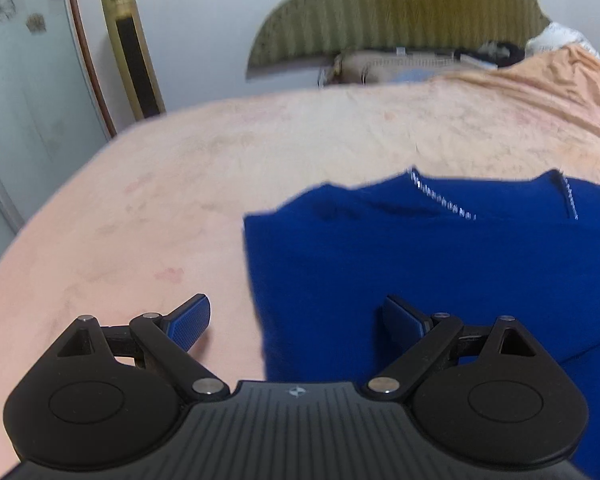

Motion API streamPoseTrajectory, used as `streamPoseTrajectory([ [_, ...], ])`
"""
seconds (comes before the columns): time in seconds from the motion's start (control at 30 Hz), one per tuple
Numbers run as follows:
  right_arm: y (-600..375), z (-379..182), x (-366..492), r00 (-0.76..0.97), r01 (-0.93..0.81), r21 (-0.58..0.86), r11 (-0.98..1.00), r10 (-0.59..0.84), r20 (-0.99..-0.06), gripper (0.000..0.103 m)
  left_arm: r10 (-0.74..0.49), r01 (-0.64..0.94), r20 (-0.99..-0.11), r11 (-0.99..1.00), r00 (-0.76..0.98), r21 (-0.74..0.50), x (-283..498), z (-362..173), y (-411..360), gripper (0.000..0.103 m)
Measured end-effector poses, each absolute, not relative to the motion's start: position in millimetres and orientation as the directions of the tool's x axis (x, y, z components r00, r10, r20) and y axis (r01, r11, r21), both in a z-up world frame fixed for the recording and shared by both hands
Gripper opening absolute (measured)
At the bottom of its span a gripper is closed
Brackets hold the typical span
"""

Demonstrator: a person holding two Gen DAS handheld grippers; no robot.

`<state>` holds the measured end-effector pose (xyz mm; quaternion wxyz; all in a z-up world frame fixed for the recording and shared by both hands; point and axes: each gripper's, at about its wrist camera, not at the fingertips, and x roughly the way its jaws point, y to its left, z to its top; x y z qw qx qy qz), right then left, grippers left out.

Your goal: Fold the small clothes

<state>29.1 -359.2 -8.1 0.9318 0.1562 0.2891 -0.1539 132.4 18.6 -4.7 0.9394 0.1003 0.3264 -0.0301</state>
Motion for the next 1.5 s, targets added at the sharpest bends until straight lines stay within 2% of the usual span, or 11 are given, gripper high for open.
streamPoseTrajectory([
  [0.07,-351,2,16,0.83,0.37,0.199,0.907,-0.227,-0.51,0.027,0.06,0.111,-0.604,0.964,0.795,0.242,133,-10,15,0.094],
  [0.1,-345,4,15,0.844,0.34,0.195,0.92,-0.207,-0.496,0.033,0.074,0.111,-0.611,0.959,0.789,0.26,134,-12,14,0.094],
  [0.17,-334,0,23,0.839,0.251,0.175,0.952,-0.124,-0.53,0.045,0.054,0.119,-0.612,0.964,0.789,0.238,128,-8,16,0.094],
  [0.27,-327,-20,39,0.765,0.247,0.138,0.959,-0.105,-0.635,0.045,-0.006,0.163,-0.571,0.961,0.821,0.224,109,2,16,0.094],
  [0.37,-329,-21,30,0.771,0.306,0.154,0.94,-0.149,-0.619,0.046,0.059,0.176,-0.594,0.927,0.803,0.33,110,-13,5,0.094],
  [0.5,-318,-17,23,0.791,0.254,0.151,0.955,-0.116,-0.601,0.059,-0.019,0.175,-0.644,0.968,0.765,0.179,101,-5,20,0.094],
  [0.57,-315,-19,19,0.765,0.271,0.112,0.956,-0.143,-0.628,0.06,-0.05,0.161,-0.667,0.981,0.743,0.105,93,0,28,0.094],
  [0.63,-315,-13,3,0.778,0.299,0.131,0.945,-0.163,-0.607,0.061,-0.081,0.162,-0.686,0.985,0.723,0.053,84,0,36,0.094],
  [0.8,-305,-3,-50,0.841,0.253,0.258,0.932,-0.08,-0.536,0.08,-0.088,0.155,-0.717,0.987,0.692,0.029,58,-6,52,0.094],
  [1.13,-277,-7,-102,0.812,0.174,0.311,0.934,0.043,-0.581,0.082,-0.063,0.149,-0.744,0.988,0.666,0.049,30,-11,67,0.094],
  [1.5,-286,-9,-141,0.81,0.177,0.294,0.939,0.031,-0.586,0.083,-0.084,0.169,-0.73,0.985,0.678,0.045,7,-7,94,0.094],
])
